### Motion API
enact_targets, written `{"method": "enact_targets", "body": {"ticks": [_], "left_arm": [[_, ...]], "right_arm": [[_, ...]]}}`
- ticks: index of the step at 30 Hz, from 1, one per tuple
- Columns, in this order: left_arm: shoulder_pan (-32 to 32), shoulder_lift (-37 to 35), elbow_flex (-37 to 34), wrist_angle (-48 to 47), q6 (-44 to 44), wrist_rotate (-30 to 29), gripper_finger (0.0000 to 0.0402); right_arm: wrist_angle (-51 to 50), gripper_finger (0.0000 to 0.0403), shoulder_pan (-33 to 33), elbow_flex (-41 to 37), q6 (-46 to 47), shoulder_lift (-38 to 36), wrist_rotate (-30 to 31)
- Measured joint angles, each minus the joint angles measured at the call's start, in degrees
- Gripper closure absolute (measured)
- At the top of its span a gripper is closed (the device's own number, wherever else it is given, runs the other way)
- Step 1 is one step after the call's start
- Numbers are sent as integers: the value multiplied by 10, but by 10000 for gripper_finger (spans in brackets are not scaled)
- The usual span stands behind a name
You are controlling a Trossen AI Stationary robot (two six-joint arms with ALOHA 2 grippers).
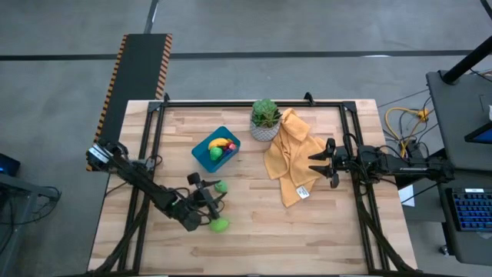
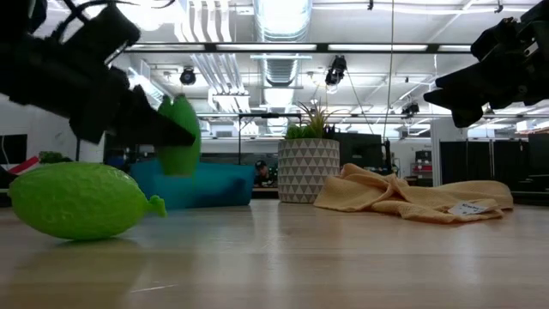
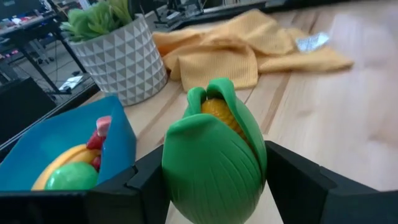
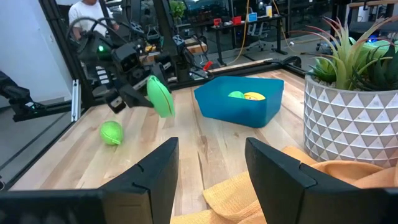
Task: Pick and placing Produce into tupperware
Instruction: Put the green corn into the blue bin
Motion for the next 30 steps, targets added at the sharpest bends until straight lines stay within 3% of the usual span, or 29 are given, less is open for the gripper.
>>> {"method": "enact_targets", "body": {"ticks": [10,17,30], "left_arm": [[0,-109,0,18,33,61,192],[0,-162,1,100,104,108,192],[0,-179,0,311,189,408,192]], "right_arm": [[0,225,0,0,0,0,0],[0,225,0,0,0,0,0],[0,225,0,0,0,0,0]]}}
